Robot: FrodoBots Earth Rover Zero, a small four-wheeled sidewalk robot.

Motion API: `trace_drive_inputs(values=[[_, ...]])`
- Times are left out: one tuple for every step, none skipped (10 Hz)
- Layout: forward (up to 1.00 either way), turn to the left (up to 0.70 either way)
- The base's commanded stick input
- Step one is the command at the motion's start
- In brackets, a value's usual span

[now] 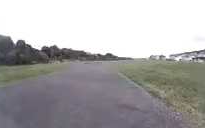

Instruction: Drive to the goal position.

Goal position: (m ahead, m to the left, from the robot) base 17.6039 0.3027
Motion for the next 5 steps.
trace_drive_inputs(values=[[0.70,0.02],[0.70,0.00],[0.70,0.00],[0.70,0.00],[0.70,0.00]])
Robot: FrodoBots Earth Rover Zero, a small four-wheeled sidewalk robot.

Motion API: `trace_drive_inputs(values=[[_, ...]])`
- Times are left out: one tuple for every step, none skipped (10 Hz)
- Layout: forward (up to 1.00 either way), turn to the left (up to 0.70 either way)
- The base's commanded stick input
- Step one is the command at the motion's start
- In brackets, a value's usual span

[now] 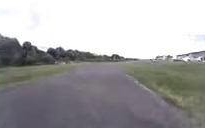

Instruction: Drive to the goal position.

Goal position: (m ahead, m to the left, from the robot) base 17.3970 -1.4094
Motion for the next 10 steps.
trace_drive_inputs(values=[[0.70,0.00],[0.70,0.00],[0.70,0.00],[0.70,0.00],[0.70,0.00],[0.70,0.00],[0.70,0.00],[0.70,0.00],[0.70,0.00],[0.70,0.00]])
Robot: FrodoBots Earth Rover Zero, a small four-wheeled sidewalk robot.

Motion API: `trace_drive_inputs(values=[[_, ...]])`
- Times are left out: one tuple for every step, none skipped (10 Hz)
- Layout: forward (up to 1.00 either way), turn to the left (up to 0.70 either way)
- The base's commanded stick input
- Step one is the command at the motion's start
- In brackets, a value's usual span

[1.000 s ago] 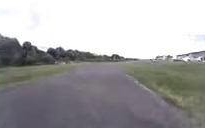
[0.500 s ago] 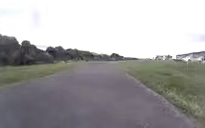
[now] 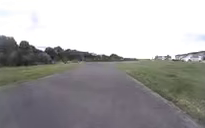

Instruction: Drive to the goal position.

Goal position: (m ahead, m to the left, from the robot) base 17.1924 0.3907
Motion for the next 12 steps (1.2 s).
trace_drive_inputs(values=[[0.70,0.00],[0.70,0.00],[0.70,0.00],[0.70,0.00],[0.70,0.00],[0.70,0.00],[0.70,0.00],[0.70,0.00],[0.70,0.00],[0.70,0.00],[0.70,0.00],[0.70,0.00]])
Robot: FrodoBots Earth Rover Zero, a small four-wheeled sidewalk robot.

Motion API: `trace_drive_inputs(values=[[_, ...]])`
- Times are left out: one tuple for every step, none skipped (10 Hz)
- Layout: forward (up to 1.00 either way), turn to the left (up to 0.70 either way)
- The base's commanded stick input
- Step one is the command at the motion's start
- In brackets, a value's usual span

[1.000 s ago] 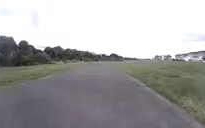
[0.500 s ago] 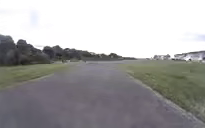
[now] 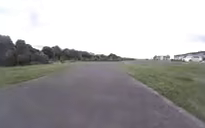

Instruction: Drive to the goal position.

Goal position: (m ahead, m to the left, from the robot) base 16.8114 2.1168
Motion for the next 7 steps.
trace_drive_inputs(values=[[0.70,0.00],[0.70,0.00],[0.70,0.00],[0.70,0.35],[0.70,0.35],[0.70,0.28],[0.70,0.14]])
